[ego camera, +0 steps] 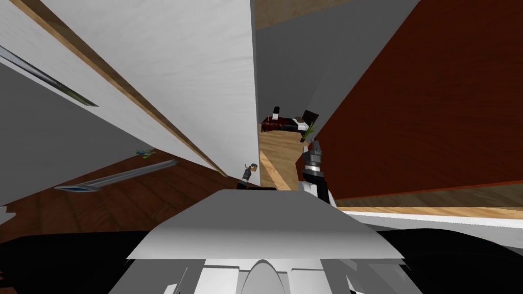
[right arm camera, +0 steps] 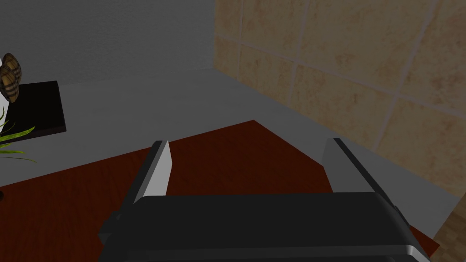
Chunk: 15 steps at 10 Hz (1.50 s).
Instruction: Push the door open
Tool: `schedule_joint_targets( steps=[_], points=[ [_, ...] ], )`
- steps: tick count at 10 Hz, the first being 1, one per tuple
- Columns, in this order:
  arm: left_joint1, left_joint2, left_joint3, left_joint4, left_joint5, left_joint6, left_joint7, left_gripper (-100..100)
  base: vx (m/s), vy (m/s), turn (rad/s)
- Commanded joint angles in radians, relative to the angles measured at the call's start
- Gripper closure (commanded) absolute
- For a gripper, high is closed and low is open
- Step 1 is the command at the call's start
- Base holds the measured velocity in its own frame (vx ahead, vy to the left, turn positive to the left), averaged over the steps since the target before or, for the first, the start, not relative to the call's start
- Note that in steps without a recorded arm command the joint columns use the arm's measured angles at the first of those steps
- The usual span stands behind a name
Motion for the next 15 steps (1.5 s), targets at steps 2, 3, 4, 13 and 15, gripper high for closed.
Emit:
schedule_joint_targets(
  steps=[2, 3, 4, 13, 15],
  points=[
    [-0.023, 0.0, 0.033, 0.007, 0.012, -0.006, -0.009, 100, 0.156, -0.093, 0.036],
    [-0.028, -0.001, 0.047, 0.012, 0.017, -0.006, -0.013, 100, 0.165, -0.088, 0.067],
    [-0.033, -0.002, 0.062, 0.017, 0.022, -0.005, -0.018, 100, 0.187, -0.11, 0.056],
    [-0.068, -0.018, 0.17, 0.055, 0.061, 0.0, -0.052, 100, 0.138, -0.097, 0.061],
    [-0.08, -0.027, 0.206, 0.068, 0.074, 0.002, -0.063, 100, 0.132, -0.129, 0.086]
  ],
)
